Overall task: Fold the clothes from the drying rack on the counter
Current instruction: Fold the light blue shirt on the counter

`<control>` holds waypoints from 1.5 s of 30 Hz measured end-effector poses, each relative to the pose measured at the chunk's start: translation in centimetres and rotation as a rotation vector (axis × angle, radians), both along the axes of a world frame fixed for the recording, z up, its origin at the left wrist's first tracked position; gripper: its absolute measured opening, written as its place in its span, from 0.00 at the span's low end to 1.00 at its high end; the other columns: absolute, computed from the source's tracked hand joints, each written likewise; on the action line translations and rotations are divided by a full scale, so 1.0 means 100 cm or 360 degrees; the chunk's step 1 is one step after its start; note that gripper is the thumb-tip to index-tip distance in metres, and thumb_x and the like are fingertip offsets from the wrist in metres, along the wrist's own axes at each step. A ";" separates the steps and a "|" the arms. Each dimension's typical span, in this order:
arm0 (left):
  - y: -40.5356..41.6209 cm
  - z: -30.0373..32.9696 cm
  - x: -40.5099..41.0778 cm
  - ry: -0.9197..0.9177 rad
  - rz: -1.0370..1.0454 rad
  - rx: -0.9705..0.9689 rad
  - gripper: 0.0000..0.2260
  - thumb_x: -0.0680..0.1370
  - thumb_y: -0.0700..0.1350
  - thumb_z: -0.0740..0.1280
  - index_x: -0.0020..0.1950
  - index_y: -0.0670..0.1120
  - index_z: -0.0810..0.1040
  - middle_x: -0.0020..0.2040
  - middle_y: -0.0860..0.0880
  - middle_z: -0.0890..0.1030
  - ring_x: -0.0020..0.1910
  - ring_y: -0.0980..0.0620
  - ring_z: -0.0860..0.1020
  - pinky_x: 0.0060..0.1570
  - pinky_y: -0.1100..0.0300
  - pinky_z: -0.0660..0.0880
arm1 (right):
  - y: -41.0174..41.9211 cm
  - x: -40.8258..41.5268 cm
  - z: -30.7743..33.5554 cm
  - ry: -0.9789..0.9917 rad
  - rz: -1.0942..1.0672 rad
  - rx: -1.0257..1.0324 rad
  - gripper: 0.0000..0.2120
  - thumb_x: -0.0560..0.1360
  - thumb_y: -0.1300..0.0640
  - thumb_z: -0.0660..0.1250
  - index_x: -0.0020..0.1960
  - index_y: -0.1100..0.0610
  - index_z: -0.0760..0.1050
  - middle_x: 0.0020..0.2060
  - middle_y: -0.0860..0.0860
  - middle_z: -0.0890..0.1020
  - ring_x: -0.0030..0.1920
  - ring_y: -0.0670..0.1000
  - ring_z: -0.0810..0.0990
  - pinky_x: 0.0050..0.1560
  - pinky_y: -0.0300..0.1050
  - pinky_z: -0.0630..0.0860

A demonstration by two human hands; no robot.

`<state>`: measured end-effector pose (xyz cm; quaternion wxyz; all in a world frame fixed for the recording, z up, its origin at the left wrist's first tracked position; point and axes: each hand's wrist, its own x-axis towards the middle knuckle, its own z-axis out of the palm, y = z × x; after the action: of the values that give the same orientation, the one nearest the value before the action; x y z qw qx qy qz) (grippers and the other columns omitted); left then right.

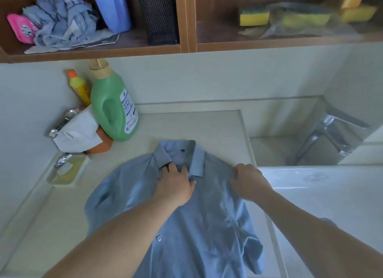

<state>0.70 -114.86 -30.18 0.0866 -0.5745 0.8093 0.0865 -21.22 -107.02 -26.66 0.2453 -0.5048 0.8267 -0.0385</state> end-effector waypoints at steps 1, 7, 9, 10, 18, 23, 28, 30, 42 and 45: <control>0.000 -0.002 0.001 0.0017 0.0021 -0.0033 0.25 0.82 0.64 0.55 0.73 0.50 0.65 0.71 0.39 0.64 0.70 0.38 0.63 0.61 0.41 0.73 | 0.006 0.000 -0.001 0.0023 -0.0008 0.0023 0.18 0.75 0.49 0.63 0.62 0.56 0.71 0.57 0.56 0.75 0.60 0.62 0.75 0.59 0.52 0.76; -0.008 -0.006 -0.005 0.0023 -0.0005 -0.0027 0.26 0.84 0.61 0.49 0.81 0.54 0.56 0.82 0.41 0.52 0.80 0.38 0.49 0.70 0.32 0.63 | 0.034 -0.008 -0.015 0.0109 -0.0008 0.0096 0.17 0.78 0.47 0.61 0.60 0.58 0.73 0.57 0.58 0.77 0.58 0.61 0.77 0.57 0.51 0.76; -0.014 -0.002 -0.006 0.0030 -0.0014 -0.0005 0.26 0.85 0.61 0.48 0.82 0.55 0.54 0.83 0.42 0.50 0.81 0.39 0.48 0.71 0.32 0.61 | 0.036 -0.008 -0.015 0.0169 0.0060 0.0110 0.15 0.82 0.47 0.59 0.58 0.58 0.74 0.57 0.58 0.78 0.57 0.60 0.78 0.56 0.50 0.77; -0.017 -0.001 -0.007 0.0028 -0.0021 0.0014 0.26 0.85 0.61 0.47 0.82 0.55 0.54 0.83 0.43 0.50 0.81 0.39 0.48 0.72 0.32 0.60 | 0.035 -0.007 -0.015 0.0147 0.0014 0.0073 0.12 0.82 0.49 0.58 0.56 0.57 0.72 0.56 0.57 0.78 0.56 0.60 0.78 0.54 0.50 0.76; -0.047 -0.002 -0.015 0.0033 -0.0058 0.0115 0.29 0.83 0.65 0.48 0.81 0.55 0.55 0.83 0.45 0.50 0.81 0.42 0.49 0.72 0.35 0.63 | 0.009 -0.028 0.006 -0.0915 -0.0665 -0.0496 0.13 0.83 0.51 0.59 0.46 0.60 0.70 0.39 0.57 0.75 0.37 0.54 0.72 0.38 0.49 0.69; -0.060 -0.001 -0.023 0.0024 -0.0019 0.0179 0.29 0.82 0.66 0.48 0.82 0.57 0.53 0.84 0.47 0.48 0.82 0.42 0.47 0.72 0.38 0.65 | 0.010 -0.061 0.015 -0.1743 -0.0828 -0.0231 0.08 0.80 0.57 0.67 0.43 0.59 0.73 0.34 0.56 0.73 0.28 0.52 0.66 0.26 0.42 0.64; -0.064 -0.002 -0.033 0.0025 0.0046 0.0186 0.29 0.82 0.65 0.47 0.82 0.59 0.51 0.84 0.47 0.47 0.82 0.42 0.45 0.73 0.36 0.62 | 0.018 -0.080 0.019 -0.1683 -0.0803 0.0166 0.05 0.81 0.60 0.65 0.47 0.60 0.77 0.34 0.52 0.78 0.23 0.45 0.61 0.20 0.35 0.55; -0.065 -0.004 -0.036 0.0023 0.0058 0.0177 0.29 0.82 0.66 0.47 0.82 0.59 0.50 0.84 0.47 0.46 0.82 0.42 0.44 0.73 0.35 0.62 | 0.018 -0.074 0.012 -0.1166 -0.0496 0.0234 0.08 0.80 0.63 0.61 0.52 0.61 0.80 0.30 0.52 0.73 0.25 0.47 0.62 0.22 0.38 0.56; 0.001 0.016 -0.065 0.0349 -0.0174 -0.0791 0.19 0.72 0.53 0.71 0.56 0.45 0.73 0.58 0.44 0.74 0.56 0.40 0.72 0.53 0.45 0.69 | 0.043 0.005 -0.005 0.0301 0.0272 -0.0016 0.14 0.79 0.58 0.60 0.64 0.56 0.66 0.57 0.55 0.72 0.53 0.59 0.80 0.44 0.49 0.74; 0.027 0.010 -0.071 0.0570 -0.0858 -0.0657 0.17 0.75 0.47 0.68 0.64 0.47 0.75 0.62 0.48 0.75 0.59 0.43 0.75 0.56 0.50 0.72 | 0.047 0.011 -0.003 0.0215 0.0251 0.0008 0.12 0.80 0.57 0.60 0.63 0.56 0.65 0.53 0.54 0.77 0.53 0.58 0.82 0.44 0.48 0.74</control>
<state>-6.39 -112.16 -29.15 -0.1541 -0.3222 0.9340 -0.0053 -20.13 -102.35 -26.93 0.1926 -0.5693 0.7991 0.0172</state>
